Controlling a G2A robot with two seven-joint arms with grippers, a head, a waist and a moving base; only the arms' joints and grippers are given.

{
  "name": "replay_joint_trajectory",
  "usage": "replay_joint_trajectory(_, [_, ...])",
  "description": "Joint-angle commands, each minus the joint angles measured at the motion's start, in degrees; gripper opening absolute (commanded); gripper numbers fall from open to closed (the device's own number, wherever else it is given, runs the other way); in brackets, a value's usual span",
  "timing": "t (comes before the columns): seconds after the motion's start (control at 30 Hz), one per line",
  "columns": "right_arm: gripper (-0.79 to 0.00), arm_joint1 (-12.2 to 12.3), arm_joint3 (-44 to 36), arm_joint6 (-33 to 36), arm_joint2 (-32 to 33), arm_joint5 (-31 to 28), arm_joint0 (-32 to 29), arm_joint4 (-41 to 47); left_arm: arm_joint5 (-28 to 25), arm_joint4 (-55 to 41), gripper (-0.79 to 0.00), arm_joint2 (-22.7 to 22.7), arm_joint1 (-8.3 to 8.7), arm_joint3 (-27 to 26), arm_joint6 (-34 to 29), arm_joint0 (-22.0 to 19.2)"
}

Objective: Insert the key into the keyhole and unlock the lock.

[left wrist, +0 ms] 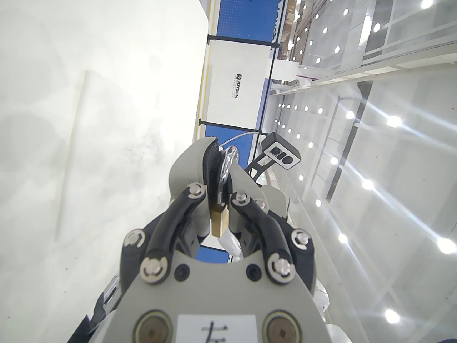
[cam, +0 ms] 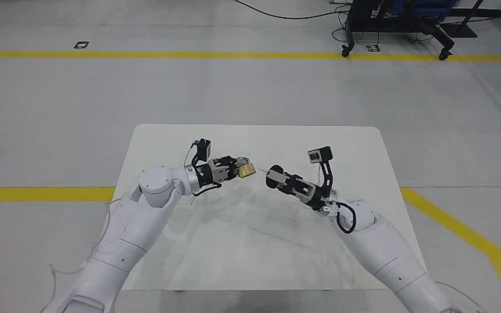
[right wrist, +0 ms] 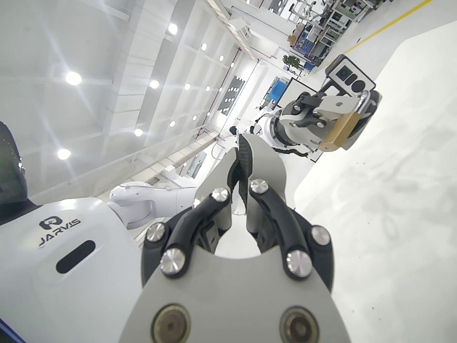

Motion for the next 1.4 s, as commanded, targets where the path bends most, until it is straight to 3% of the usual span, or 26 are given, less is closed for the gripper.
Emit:
replay_joint_trajectory(0.0, [-0.785,-0.07,-0.38,-0.59,-0.30,1.92,-0.32,-0.04,-0.47,-0.43,-0.785,0.10,-0.16,-0.42,2.76,1.22])
replay_joint_trajectory(0.03, [-0.785,-0.22,-1.22,-0.47,-1.38,8.52,-0.75,2.02,-1.49,-2.15,-0.785,-0.20,-0.35,-0.97,4.52,2.16])
replay_joint_trajectory(0.17, [-0.785,-0.07,-2.94,-1.82,-1.33,22.45,-0.95,3.41,-1.71,-4.66,-0.785,-0.21,-0.90,-2.08,8.17,2.67])
replay_joint_trajectory(0.27, [-0.785,0.48,-7.96,-6.29,-0.10,28.17,-4.25,0.54,1.79,-2.49,-0.785,1.68,-1.44,-2.00,10.34,0.79])
replay_joint_trajectory(0.4, [-0.785,1.46,-15.94,-13.62,2.60,35.08,-9.95,-4.00,2.31,-2.67,-0.785,2.41,-2.00,-1.16,12.08,-0.13])
replay_joint_trajectory(0.5, [-0.785,1.82,-21.04,-17.68,4.10,36.90,-13.71,-5.17,1.75,-1.53,-0.785,2.11,-1.97,-0.50,13.32,0.42])
replay_joint_trajectory(0.97, [-0.785,1.77,-21.09,-17.90,4.06,36.89,-13.90,-4.85,1.81,-1.16,-0.785,2.11,-2.03,-1.45,14.08,1.53])
replay_joint_trajectory(1.17, [-0.785,1.09,-23.10,-30.47,3.08,39.03,-16.53,-10.43,1.68,-1.27,-0.785,1.76,-2.23,-1.61,14.07,1.70])
replay_joint_trajectory(1.37, [-0.785,0.15,-25.51,-38.06,1.43,42.15,-17.32,-12.33,0.94,0.08,-0.785,1.90,-2.46,-1.54,14.61,1.55])
